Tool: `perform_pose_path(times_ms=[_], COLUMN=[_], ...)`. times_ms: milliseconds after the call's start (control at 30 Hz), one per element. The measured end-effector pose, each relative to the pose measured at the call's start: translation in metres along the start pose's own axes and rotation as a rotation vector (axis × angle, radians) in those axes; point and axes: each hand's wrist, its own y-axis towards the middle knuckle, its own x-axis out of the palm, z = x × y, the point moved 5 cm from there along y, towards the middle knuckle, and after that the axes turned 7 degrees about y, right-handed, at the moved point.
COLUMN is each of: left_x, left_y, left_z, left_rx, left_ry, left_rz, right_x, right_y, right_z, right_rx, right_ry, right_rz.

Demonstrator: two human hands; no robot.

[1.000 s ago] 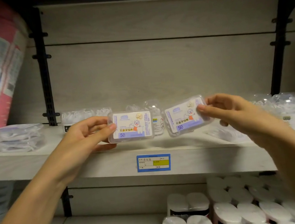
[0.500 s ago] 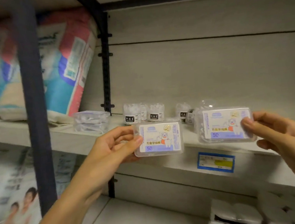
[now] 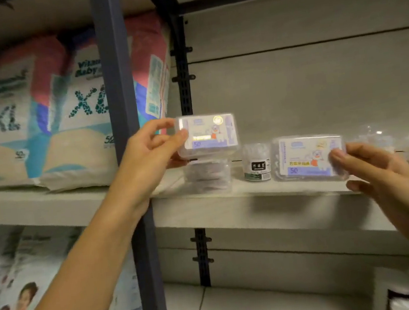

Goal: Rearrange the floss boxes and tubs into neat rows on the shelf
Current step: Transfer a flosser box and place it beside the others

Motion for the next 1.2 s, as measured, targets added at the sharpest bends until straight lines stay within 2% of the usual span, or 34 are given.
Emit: perform_pose_path(times_ms=[167, 433, 700, 933, 1000, 1067, 1133, 1200], left_x=[0.009, 0.013, 0.018, 0.020, 0.022, 0.020, 0.012, 0.003], left_y=[0.053, 0.068, 0.065, 0.069, 0.068, 0.065, 0.052, 0.030], left_z=[-0.028, -0.060, -0.060, -0.065, -0.060, -0.051, -0.035, -0.023], left_rx=[-0.077, -0.143, -0.190, -0.185, -0.144, -0.018, 0.237, 0.478], left_ry=[0.137, 0.349, 0.653, 0.792, 0.823, 0.830, 0.765, 0.650], left_rz=[-0.052, -0.105, -0.190, -0.254, -0.234, -0.126, 0.062, 0.134], right_x=[0.024, 0.013, 0.029, 0.042, 0.050, 0.061, 0.073, 0.083], right_y=[-0.001, 0.007, 0.031, 0.045, 0.044, 0.042, 0.039, 0.038], right_z=[0.004, -0.011, -0.008, 0.005, 0.007, 0.009, 0.011, 0.012], right_rx=[0.017, -0.051, -0.016, 0.012, 0.005, -0.020, -0.079, -0.149], right_ry=[-0.005, -0.087, -0.096, -0.084, -0.082, -0.072, -0.092, -0.140], right_rz=[0.034, 0.096, 0.047, 0.006, -0.037, -0.086, -0.119, -0.135])
